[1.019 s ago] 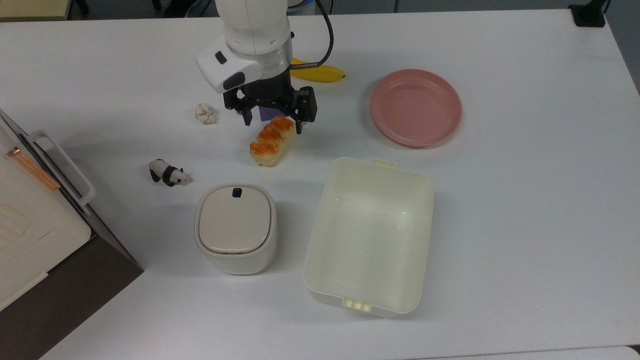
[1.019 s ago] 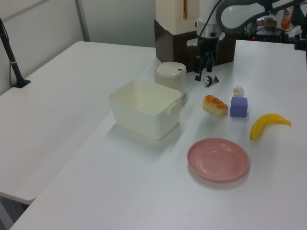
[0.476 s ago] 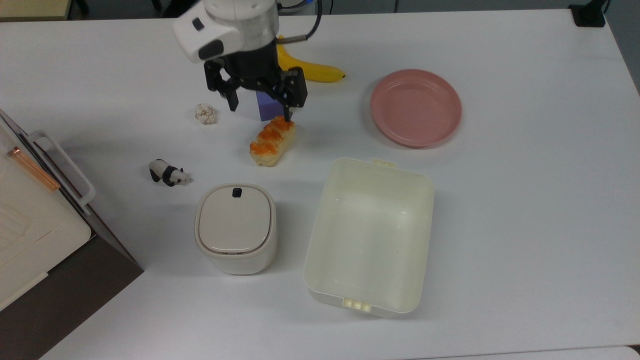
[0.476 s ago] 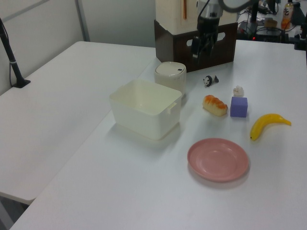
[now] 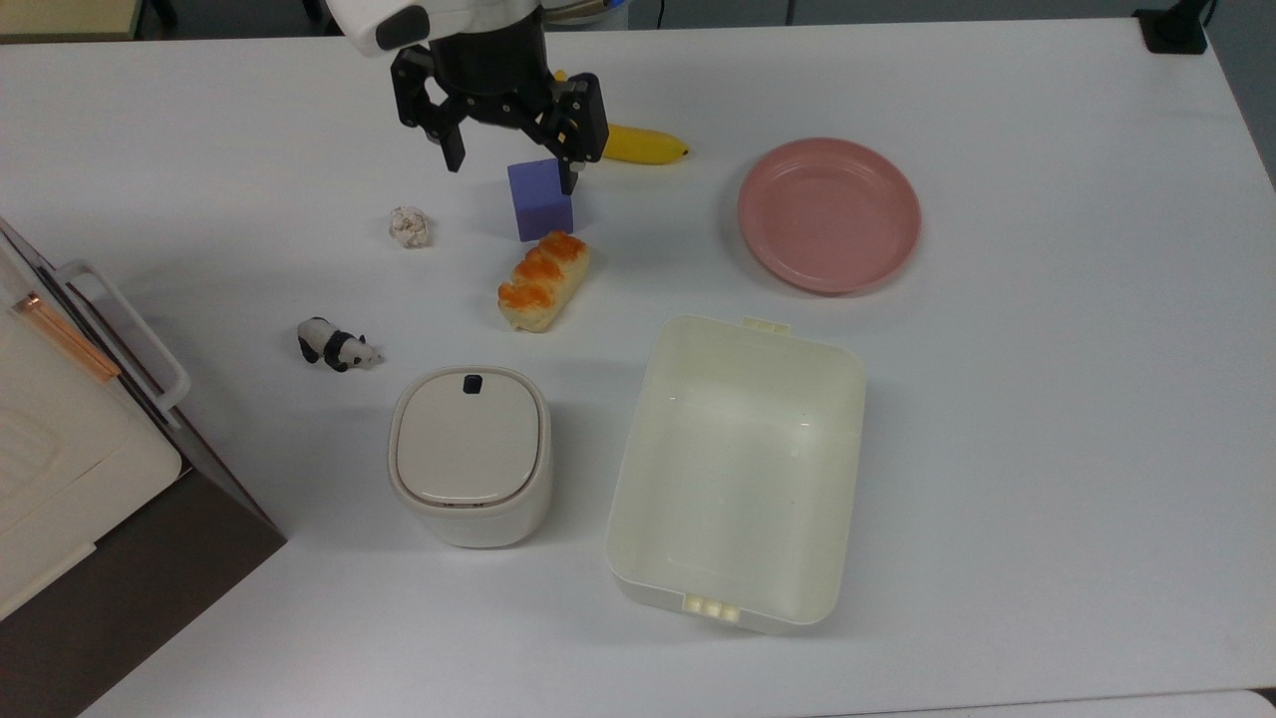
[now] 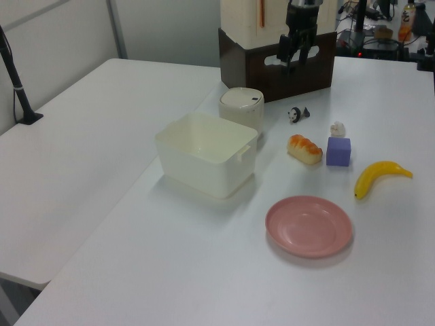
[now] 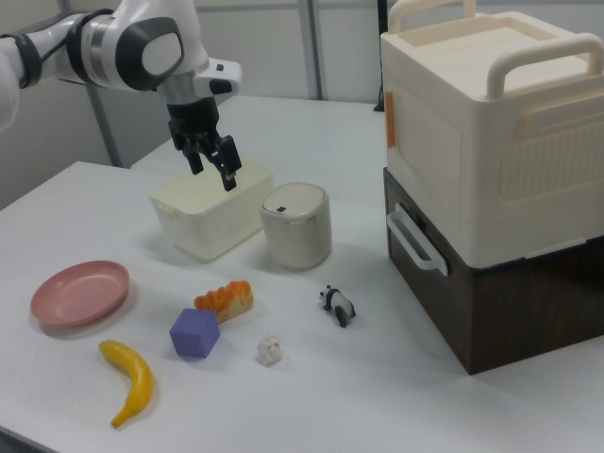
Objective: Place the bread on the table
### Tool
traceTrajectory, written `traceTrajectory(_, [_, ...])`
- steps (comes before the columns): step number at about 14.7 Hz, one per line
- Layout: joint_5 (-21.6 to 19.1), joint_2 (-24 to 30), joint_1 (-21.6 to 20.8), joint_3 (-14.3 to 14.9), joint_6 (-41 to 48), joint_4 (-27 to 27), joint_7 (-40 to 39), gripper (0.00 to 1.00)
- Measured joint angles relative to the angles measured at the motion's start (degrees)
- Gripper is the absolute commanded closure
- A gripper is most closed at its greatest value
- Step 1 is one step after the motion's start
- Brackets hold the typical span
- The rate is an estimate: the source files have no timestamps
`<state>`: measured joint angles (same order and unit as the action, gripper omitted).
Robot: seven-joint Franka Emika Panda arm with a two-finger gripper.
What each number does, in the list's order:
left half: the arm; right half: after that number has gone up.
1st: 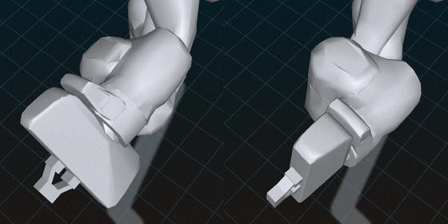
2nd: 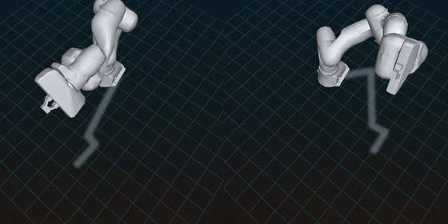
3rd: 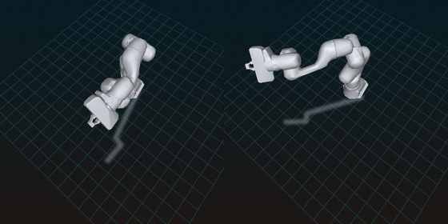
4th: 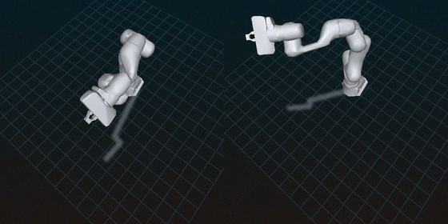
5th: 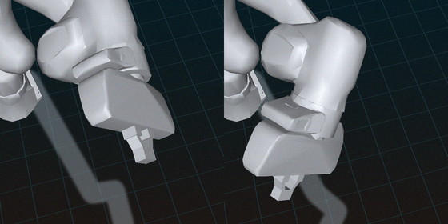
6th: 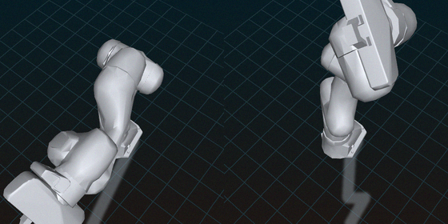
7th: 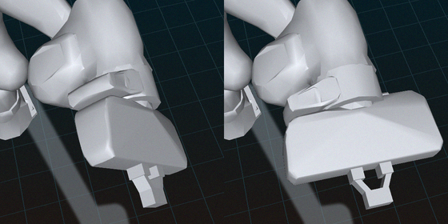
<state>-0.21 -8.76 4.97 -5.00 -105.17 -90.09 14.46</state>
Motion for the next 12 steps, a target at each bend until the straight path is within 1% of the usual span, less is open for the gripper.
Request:
traceTrajectory(4, [-0.4, 1.0, -0.2, -0.3, 0.1, 0.1, 0.0, 0.0])
traceTrajectory(12, [-0.6, 1.1, -0.7, -0.4, 1.3, 0.1, 0.0, 0.0])
